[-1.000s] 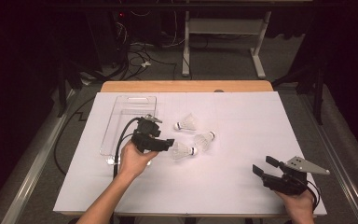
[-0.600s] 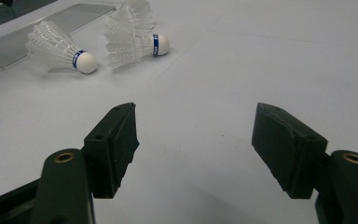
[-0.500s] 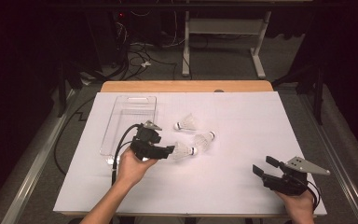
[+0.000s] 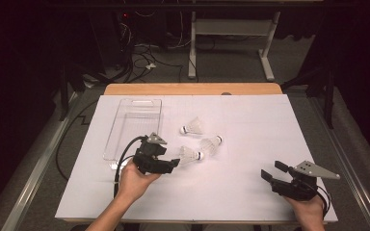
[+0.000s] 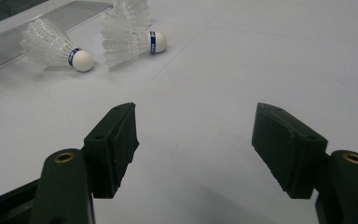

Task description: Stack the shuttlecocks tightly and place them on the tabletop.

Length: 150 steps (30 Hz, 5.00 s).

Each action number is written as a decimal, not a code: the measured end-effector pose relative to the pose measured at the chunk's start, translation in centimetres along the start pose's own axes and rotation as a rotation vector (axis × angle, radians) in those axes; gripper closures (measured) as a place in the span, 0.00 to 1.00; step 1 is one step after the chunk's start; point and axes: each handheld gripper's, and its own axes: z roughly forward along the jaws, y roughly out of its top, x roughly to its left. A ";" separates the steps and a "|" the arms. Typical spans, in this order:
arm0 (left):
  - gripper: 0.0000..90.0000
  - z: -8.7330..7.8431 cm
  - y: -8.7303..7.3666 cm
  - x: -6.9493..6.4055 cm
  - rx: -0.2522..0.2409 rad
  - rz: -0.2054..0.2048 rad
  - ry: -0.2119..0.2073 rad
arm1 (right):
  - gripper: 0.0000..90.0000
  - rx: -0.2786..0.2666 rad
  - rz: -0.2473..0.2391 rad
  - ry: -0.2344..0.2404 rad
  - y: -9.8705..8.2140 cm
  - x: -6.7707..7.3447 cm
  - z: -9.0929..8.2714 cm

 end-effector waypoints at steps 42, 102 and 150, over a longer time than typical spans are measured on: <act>0.43 -0.7 -6.1 -1.3 -0.040 0.015 0.013 | 0.36 0.000 -0.005 -0.006 0.0 0.1 0.0; 0.45 -6.3 -13.7 5.1 -0.214 -0.190 0.198 | 0.35 0.020 0.007 -0.041 -0.1 0.3 0.1; 0.37 -6.9 -14.8 6.9 -0.272 -0.242 0.259 | 0.35 0.035 -0.021 -0.020 2.3 2.3 3.4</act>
